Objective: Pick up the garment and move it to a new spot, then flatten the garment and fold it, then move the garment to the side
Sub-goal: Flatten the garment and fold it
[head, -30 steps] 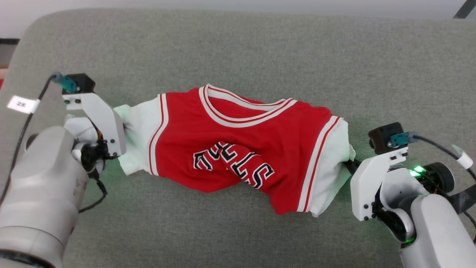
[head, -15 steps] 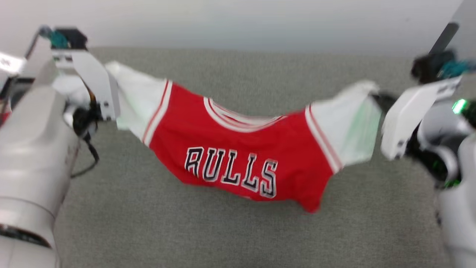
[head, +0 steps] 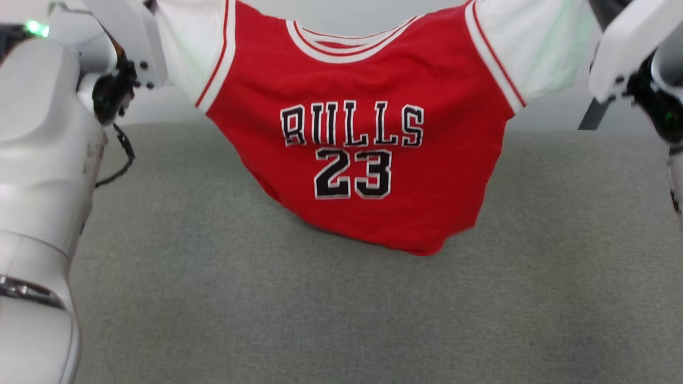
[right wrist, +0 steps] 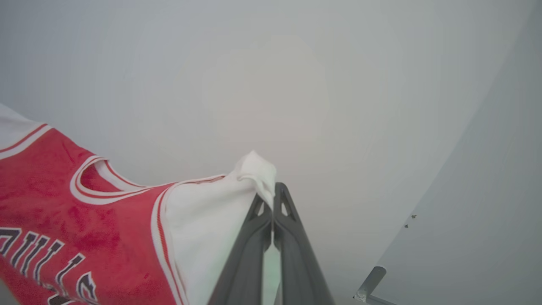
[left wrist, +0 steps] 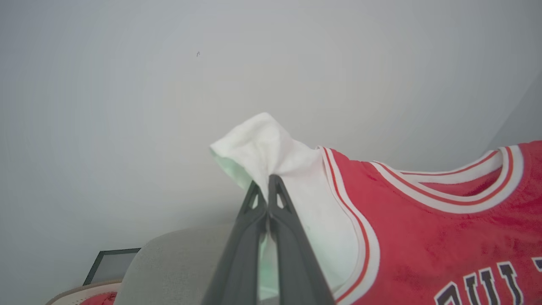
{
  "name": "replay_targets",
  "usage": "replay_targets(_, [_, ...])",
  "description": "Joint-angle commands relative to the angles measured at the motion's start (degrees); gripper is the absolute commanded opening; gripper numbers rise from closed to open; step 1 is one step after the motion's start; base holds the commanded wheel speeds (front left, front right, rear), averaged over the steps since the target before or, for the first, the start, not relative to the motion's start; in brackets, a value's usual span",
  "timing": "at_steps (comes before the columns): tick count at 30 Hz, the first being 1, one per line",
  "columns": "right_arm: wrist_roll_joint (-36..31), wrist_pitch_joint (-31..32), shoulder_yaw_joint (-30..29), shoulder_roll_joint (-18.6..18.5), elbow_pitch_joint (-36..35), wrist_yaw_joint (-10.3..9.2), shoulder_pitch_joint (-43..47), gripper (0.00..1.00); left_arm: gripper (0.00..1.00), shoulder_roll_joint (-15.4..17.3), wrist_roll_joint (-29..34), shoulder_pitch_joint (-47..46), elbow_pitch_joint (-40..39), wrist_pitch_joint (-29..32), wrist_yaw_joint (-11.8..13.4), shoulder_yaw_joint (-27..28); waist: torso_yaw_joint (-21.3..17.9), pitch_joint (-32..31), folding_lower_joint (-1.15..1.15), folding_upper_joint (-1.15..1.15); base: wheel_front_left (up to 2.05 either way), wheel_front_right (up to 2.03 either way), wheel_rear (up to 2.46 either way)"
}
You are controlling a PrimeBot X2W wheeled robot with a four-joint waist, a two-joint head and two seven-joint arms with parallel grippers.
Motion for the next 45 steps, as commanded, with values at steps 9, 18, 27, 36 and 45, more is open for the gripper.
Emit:
replay_targets(9, [4.58, -9.70, 8.31, -0.85, 13.87, 0.01, -11.65, 0.00, 0.00, -0.83, 0.35, -4.74, 2.30, -6.75, 0.69, 0.54, -2.00, -1.41, 0.00, 0.00, 0.00, 0.00, 0.00])
replay_targets(18, [8.47, -16.55, 15.97, -2.06, 20.53, 0.01, -21.28, 0.00, 0.00, -0.67, 0.94, -10.50, 3.61, -10.79, 1.27, 0.63, -3.42, 4.54, 0.00, 0.00, 0.00, 0.00, 0.00])
replay_targets(27, [4.88, -29.96, 19.85, -4.06, 25.31, 0.01, -35.50, 0.00, 0.00, 1.08, 2.48, -22.37, 2.26, -17.86, 3.78, 1.34, -4.86, 20.72, 0.00, 0.00, 0.00, 0.00, 0.00])
replay_targets(36, [-9.58, -39.26, 14.43, -6.93, 30.56, 0.01, -50.37, 0.00, 0.00, -0.48, 1.92, -35.46, -1.70, -26.00, 4.45, 4.30, -2.22, 38.17, 0.00, 0.00, 0.00, 0.00, 0.00])
replay_targets(45, [-24.31, -39.28, 4.20, -4.95, 21.99, -0.01, -50.76, 0.00, 0.00, -1.26, 4.58, -37.11, -11.40, -26.86, 5.19, 11.00, 0.74, 49.78, 0.00, 0.00, 0.00, 0.00, 0.00])
